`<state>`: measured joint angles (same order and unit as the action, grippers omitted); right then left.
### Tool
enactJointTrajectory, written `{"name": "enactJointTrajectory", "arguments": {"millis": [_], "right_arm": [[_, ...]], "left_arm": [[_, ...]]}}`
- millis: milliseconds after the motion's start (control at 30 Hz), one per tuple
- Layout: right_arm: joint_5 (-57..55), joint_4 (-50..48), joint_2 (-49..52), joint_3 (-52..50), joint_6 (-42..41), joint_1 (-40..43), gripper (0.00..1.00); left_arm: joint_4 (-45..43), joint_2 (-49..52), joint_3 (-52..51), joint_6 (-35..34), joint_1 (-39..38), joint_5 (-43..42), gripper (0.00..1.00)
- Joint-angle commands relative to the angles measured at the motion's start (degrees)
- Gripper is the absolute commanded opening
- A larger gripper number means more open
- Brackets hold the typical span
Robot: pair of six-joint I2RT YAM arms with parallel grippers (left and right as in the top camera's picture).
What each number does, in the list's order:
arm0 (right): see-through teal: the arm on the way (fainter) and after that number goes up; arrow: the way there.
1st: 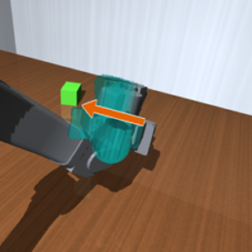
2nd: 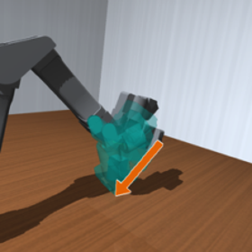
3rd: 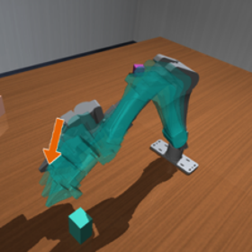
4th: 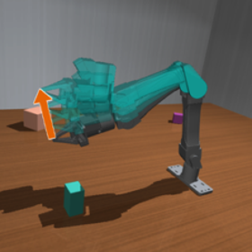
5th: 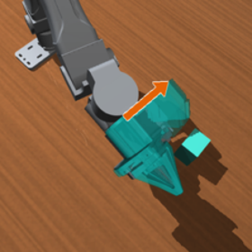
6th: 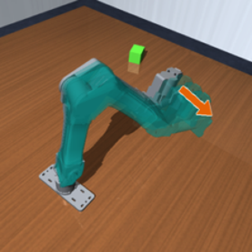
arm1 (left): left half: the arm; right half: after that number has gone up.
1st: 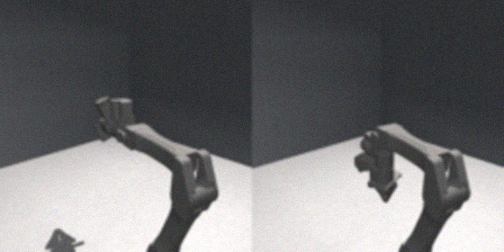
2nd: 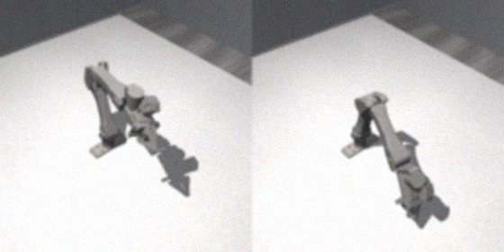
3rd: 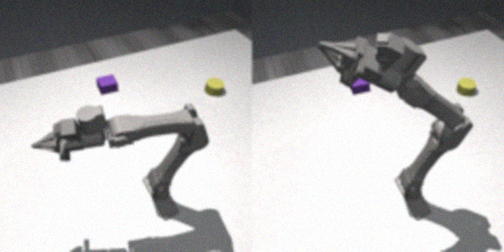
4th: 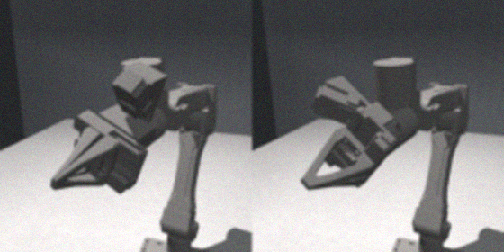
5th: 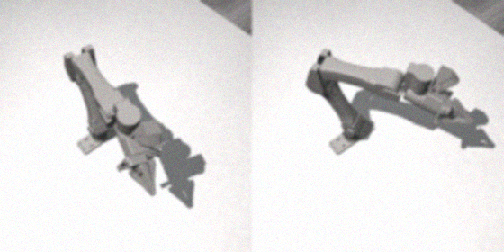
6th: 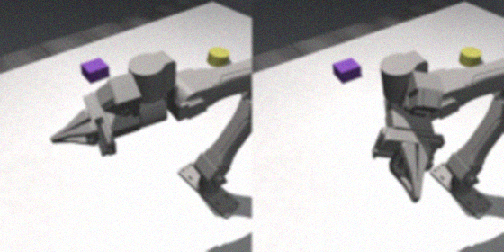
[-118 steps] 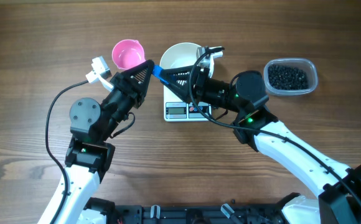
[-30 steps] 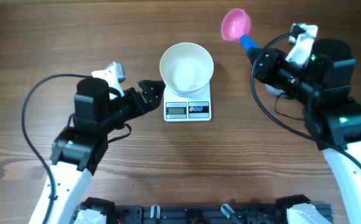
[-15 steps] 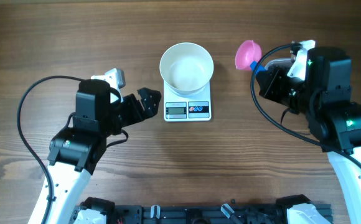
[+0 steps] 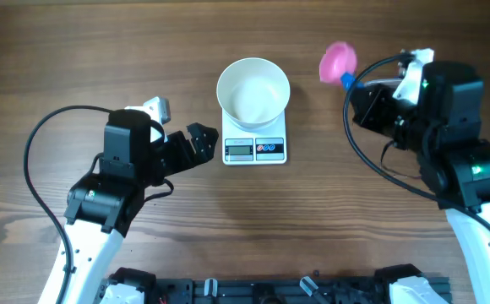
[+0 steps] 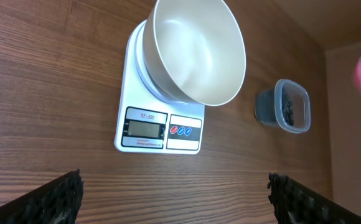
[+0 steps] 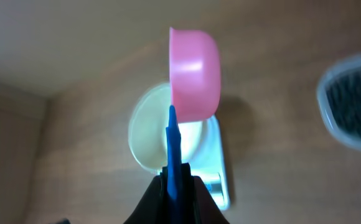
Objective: Scoop item into bowl and weigh 150g on scale
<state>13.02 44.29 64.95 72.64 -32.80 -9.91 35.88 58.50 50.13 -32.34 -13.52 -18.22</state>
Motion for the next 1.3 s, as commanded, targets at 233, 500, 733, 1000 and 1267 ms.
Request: {"name": "enactJointTrajectory", "arguments": {"millis": [233, 500, 733, 1000, 1267], "right_arm": [[-4.2, -14.4, 1.4, 1.2, 12.6, 0.1, 0.04], [-4.2, -25.7, 4.0, 1.2, 14.1, 0.1, 0.04], [-3.8, -25.7, 3.8, 1.2, 10.1, 0.2, 0.04], [-7.5, -27.5, 3.8, 4.5, 9.9, 0.5, 0.04], [-8.7, -19.7, 3.9, 11.4, 11.0, 6.4, 0.04]], "left_arm": [[-0.9, -0.1, 0.9, 1.0, -0.2, 0.8, 1.0], [0.5, 0.0, 0.9, 1.1, -0.2, 0.9, 1.0], [4.3, 1.2, 0.9, 3.7, -0.2, 9.3, 1.0], [3.4, 5.2, 0.9, 8.2, -9.2, 11.4, 1.0], [1.9, 9.9, 1.3, 6.3, -22.4, 23.3, 1.0]]}}
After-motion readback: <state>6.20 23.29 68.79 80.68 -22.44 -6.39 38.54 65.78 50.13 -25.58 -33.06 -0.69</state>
